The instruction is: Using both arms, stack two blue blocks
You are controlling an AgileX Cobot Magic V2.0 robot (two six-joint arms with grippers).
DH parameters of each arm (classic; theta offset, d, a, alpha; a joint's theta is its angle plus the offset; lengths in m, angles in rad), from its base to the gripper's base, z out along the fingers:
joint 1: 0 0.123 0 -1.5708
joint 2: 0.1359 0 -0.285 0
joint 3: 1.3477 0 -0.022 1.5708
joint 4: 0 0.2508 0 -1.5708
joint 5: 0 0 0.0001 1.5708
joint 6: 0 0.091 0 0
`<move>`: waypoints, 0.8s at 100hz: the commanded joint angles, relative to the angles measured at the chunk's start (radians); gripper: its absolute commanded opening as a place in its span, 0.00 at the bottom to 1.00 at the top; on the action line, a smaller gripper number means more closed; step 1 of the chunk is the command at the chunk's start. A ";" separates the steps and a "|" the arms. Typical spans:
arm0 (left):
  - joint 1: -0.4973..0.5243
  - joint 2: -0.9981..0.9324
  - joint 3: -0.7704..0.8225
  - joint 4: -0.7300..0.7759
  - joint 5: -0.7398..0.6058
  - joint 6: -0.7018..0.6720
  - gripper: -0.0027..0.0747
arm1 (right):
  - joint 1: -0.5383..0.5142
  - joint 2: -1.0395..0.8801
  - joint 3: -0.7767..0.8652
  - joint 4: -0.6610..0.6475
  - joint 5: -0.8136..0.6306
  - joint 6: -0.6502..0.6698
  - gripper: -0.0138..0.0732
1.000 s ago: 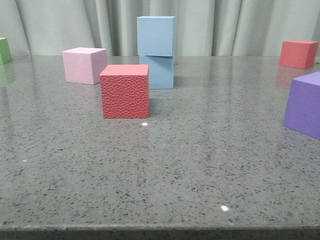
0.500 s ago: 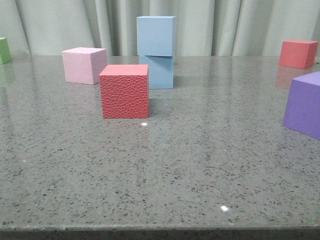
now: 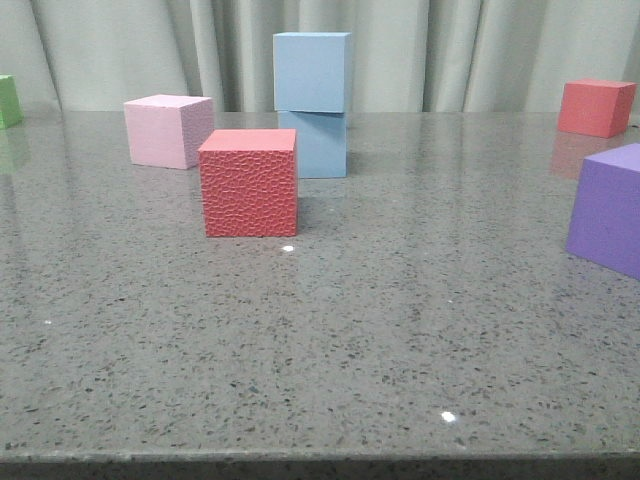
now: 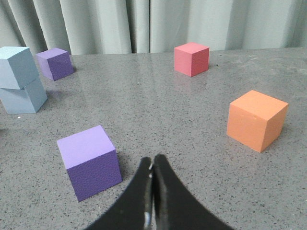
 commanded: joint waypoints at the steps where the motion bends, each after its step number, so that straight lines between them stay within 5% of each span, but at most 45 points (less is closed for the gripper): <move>1: 0.006 -0.033 0.004 -0.011 -0.073 0.002 0.01 | -0.002 -0.012 -0.022 -0.031 -0.078 -0.004 0.08; 80: 0.006 -0.033 0.004 0.011 -0.075 0.002 0.01 | -0.002 -0.012 -0.022 -0.031 -0.078 -0.004 0.08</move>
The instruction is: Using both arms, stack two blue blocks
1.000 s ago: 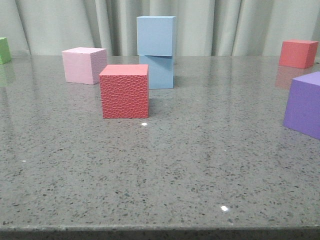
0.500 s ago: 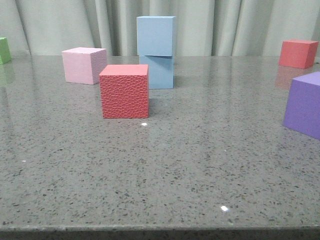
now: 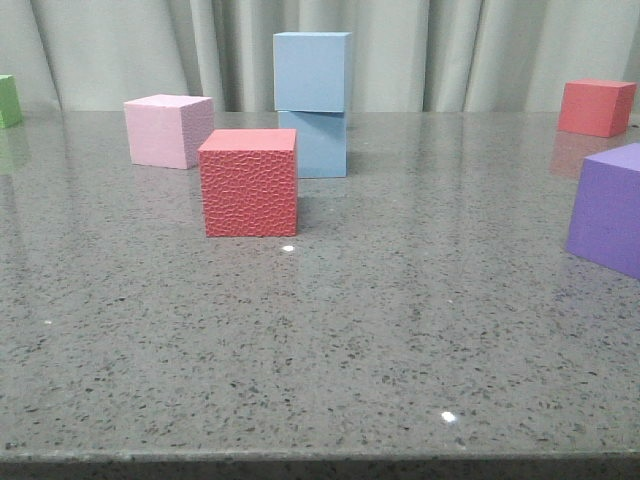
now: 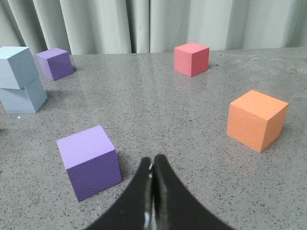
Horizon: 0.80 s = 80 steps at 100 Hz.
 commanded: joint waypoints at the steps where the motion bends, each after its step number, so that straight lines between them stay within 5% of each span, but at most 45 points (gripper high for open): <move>1: 0.006 -0.033 0.004 -0.001 -0.075 0.000 0.01 | -0.002 -0.012 -0.022 -0.031 -0.078 -0.004 0.08; 47: 0.006 -0.033 0.004 -0.001 -0.075 0.000 0.01 | -0.002 -0.012 -0.022 -0.057 -0.082 -0.005 0.08; 80: 0.006 -0.033 0.004 -0.001 -0.075 0.000 0.01 | -0.072 -0.012 0.040 0.007 -0.260 -0.042 0.08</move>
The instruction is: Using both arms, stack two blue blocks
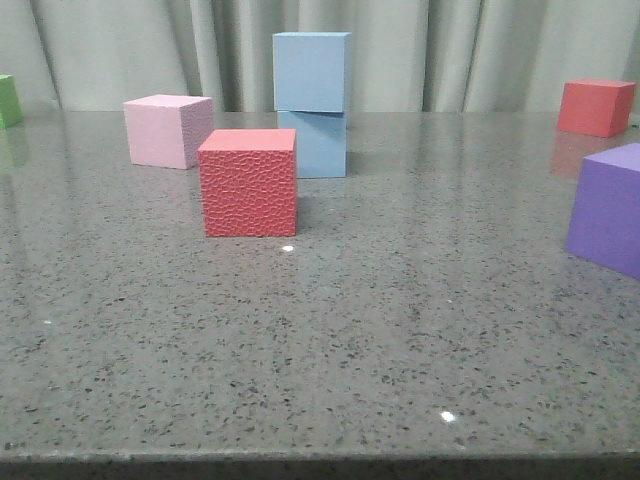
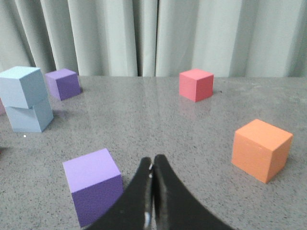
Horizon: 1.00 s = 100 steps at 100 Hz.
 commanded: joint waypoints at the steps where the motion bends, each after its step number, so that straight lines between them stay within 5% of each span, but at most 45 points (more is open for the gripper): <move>1: 0.006 -0.033 0.004 -0.001 -0.075 0.000 0.01 | -0.048 -0.012 0.013 0.030 -0.139 -0.022 0.08; 26: 0.006 -0.033 0.004 -0.001 -0.075 0.000 0.01 | -0.216 -0.012 0.156 0.260 -0.388 -0.152 0.08; 50: 0.006 -0.033 0.004 -0.001 -0.075 0.000 0.01 | -0.345 -0.012 0.299 0.344 -0.589 -0.184 0.08; 78: 0.006 -0.033 0.004 -0.001 -0.075 0.000 0.01 | -0.412 -0.012 0.424 0.419 -0.739 -0.288 0.08; 100: 0.006 -0.033 0.004 -0.001 -0.075 0.000 0.01 | -0.435 -0.012 0.466 0.459 -0.728 -0.374 0.08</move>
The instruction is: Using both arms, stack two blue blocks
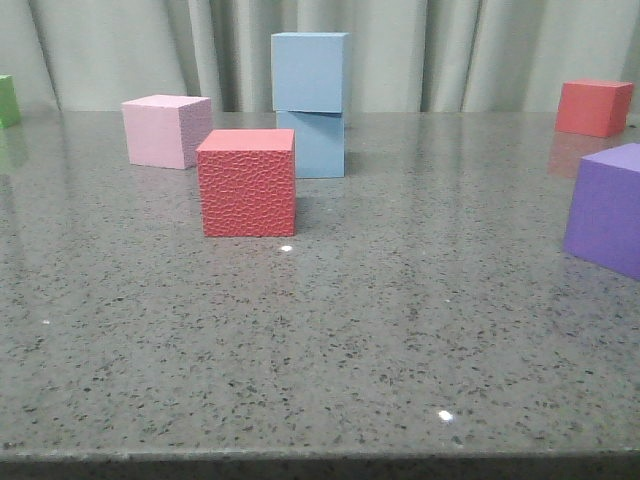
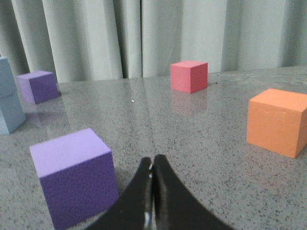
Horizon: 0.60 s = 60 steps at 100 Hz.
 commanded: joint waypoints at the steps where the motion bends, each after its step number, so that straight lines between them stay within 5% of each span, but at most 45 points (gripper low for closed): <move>1: 0.006 -0.033 0.004 -0.001 -0.075 -0.003 0.01 | -0.009 -0.012 -0.016 0.017 -0.071 -0.057 0.08; 60: 0.006 -0.033 0.004 -0.001 -0.075 -0.003 0.01 | -0.009 -0.013 -0.016 0.039 -0.067 -0.122 0.08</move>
